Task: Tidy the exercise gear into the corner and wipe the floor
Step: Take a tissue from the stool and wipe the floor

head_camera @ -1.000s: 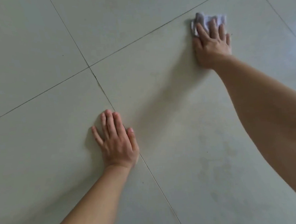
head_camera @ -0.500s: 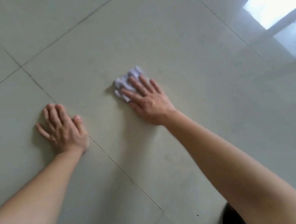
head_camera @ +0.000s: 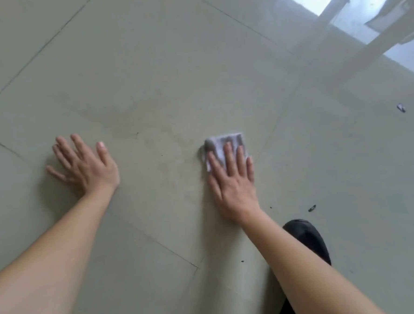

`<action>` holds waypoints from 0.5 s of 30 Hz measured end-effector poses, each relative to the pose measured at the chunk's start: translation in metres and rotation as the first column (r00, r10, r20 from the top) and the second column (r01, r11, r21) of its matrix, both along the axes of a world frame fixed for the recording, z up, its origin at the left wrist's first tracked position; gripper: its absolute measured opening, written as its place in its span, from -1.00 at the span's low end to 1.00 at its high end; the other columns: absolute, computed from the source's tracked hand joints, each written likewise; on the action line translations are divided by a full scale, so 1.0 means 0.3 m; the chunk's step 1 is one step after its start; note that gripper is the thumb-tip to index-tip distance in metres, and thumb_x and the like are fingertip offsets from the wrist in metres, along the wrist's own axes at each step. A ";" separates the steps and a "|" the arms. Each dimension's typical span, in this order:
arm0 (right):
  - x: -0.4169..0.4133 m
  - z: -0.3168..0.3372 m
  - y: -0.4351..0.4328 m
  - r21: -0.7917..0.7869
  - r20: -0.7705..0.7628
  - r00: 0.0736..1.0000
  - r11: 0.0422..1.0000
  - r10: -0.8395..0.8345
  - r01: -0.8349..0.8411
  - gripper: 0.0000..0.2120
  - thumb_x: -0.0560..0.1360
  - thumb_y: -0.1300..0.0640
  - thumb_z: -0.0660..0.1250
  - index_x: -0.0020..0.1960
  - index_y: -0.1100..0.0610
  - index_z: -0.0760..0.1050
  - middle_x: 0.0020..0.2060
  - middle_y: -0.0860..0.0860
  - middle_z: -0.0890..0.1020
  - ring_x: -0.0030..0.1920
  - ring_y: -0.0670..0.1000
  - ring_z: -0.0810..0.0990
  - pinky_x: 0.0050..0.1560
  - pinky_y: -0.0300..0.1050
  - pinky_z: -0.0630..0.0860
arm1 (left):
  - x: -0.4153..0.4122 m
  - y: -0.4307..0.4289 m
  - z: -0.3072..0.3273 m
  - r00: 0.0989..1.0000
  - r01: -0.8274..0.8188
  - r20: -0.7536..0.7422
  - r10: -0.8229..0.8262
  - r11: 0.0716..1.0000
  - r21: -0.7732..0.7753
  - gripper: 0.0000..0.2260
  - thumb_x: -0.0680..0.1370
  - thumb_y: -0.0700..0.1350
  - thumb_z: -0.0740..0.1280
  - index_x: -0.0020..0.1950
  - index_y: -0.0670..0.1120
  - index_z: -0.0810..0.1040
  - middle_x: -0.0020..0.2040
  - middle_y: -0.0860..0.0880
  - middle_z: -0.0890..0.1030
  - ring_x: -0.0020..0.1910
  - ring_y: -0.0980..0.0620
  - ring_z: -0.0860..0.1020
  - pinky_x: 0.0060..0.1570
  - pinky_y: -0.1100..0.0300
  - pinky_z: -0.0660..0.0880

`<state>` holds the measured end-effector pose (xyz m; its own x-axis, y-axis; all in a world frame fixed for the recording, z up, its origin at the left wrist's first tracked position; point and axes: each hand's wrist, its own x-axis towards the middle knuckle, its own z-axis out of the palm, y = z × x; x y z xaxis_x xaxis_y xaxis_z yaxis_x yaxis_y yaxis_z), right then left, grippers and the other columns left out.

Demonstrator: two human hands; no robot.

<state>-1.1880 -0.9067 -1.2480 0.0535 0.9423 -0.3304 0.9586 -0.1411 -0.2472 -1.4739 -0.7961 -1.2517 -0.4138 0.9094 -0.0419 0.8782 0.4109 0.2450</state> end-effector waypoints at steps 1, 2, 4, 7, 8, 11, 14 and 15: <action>0.024 -0.004 -0.035 0.006 0.003 0.995 0.995 0.103 -0.103 -0.47 0.67 -0.21 -0.10 0.63 -0.22 -0.07 0.64 0.04 -0.15 0.61 0.12 -0.28 0.57 0.06 -0.33 | 0.067 0.029 0.002 0.999 0.015 0.032 -0.015 1.000 -0.005 -0.37 0.61 0.17 0.00 0.59 -0.16 0.15 0.61 -0.21 0.05 0.59 -0.15 0.00 0.46 -0.33 -0.16; 0.073 -0.005 -0.038 0.021 0.008 0.978 0.978 0.209 -0.209 -0.47 0.67 -0.22 -0.07 0.62 -0.21 0.02 0.64 0.03 -0.04 0.63 0.12 -0.19 0.58 0.06 -0.26 | 0.124 0.060 0.000 0.998 0.048 0.048 -0.047 0.999 -0.009 -0.38 0.62 0.17 0.00 0.60 -0.14 0.13 0.61 -0.20 0.04 0.60 -0.14 -0.01 0.46 -0.32 -0.18; 0.207 -0.009 0.030 0.001 0.027 0.931 0.932 0.364 -0.364 -0.48 0.65 -0.25 -0.08 0.60 -0.24 0.07 0.63 -0.01 0.01 0.63 0.10 -0.11 0.60 0.06 -0.20 | 0.206 0.130 -0.006 0.990 0.134 0.035 -0.134 0.991 -0.001 -0.40 0.64 0.16 0.02 0.60 -0.11 0.11 0.62 -0.18 0.01 0.60 -0.13 -0.03 0.45 -0.32 -0.19; 0.407 -0.003 0.199 -0.015 0.064 0.961 0.963 0.270 -0.269 -0.44 0.62 -0.29 -0.13 0.60 -0.26 0.01 0.62 -0.04 -0.10 0.62 0.12 -0.16 0.59 0.09 -0.19 | 0.243 0.240 -0.029 0.973 0.232 -0.018 -0.232 0.973 0.003 -0.38 0.63 0.20 0.00 0.61 -0.09 0.07 0.62 -0.16 -0.02 0.60 -0.14 -0.06 0.44 -0.35 -0.21; 0.466 0.003 0.262 -0.021 0.083 0.977 0.981 0.195 -0.194 -0.43 0.61 -0.29 -0.14 0.61 -0.25 -0.01 0.63 -0.03 -0.11 0.62 0.12 -0.18 0.59 0.10 -0.19 | 0.239 0.270 -0.040 0.973 0.232 -0.023 -0.232 0.973 -0.010 -0.36 0.62 0.23 -0.02 0.62 -0.09 0.05 0.62 -0.17 -0.03 0.60 -0.14 -0.07 0.44 -0.37 -0.20; 0.614 0.010 0.468 -0.023 0.104 0.994 0.999 -0.031 0.033 -0.44 0.64 -0.27 -0.09 0.61 -0.24 -0.05 0.64 -0.02 -0.14 0.63 0.09 -0.21 0.58 0.06 -0.24 | 0.214 0.311 -0.087 0.982 0.185 -0.036 -0.186 0.983 -0.016 -0.33 0.60 0.26 -0.02 0.61 -0.10 0.09 0.62 -0.18 0.01 0.60 -0.13 -0.06 0.42 -0.42 -0.17; 0.692 0.007 0.669 -0.001 0.120 0.964 0.971 -0.239 0.241 -0.47 0.68 -0.23 -0.06 0.62 -0.23 -0.07 0.64 -0.02 -0.16 0.63 0.08 -0.22 0.58 0.06 -0.26 | 0.201 0.301 -0.100 0.981 0.186 -0.053 -0.185 0.982 0.014 -0.37 0.61 0.22 0.03 0.59 -0.10 0.14 0.61 -0.18 0.05 0.59 -0.14 -0.02 0.41 -0.42 -0.17; 0.693 0.002 0.721 0.012 0.120 0.942 0.949 -0.315 0.316 -0.46 0.68 -0.22 -0.07 0.63 -0.22 -0.07 0.64 -0.01 -0.16 0.63 0.09 -0.22 0.59 0.08 -0.26 | 0.201 0.299 -0.098 0.981 0.189 -0.056 -0.188 0.982 0.021 -0.38 0.61 0.21 0.03 0.59 -0.10 0.14 0.61 -0.18 0.06 0.59 -0.14 -0.02 0.41 -0.42 -0.17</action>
<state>-0.9800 -0.6903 -1.2474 0.3868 0.8685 -0.3101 0.8871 -0.4423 -0.1322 -1.4136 -0.7063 -1.2811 -0.2361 0.9717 0.0008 0.9513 0.2309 0.2045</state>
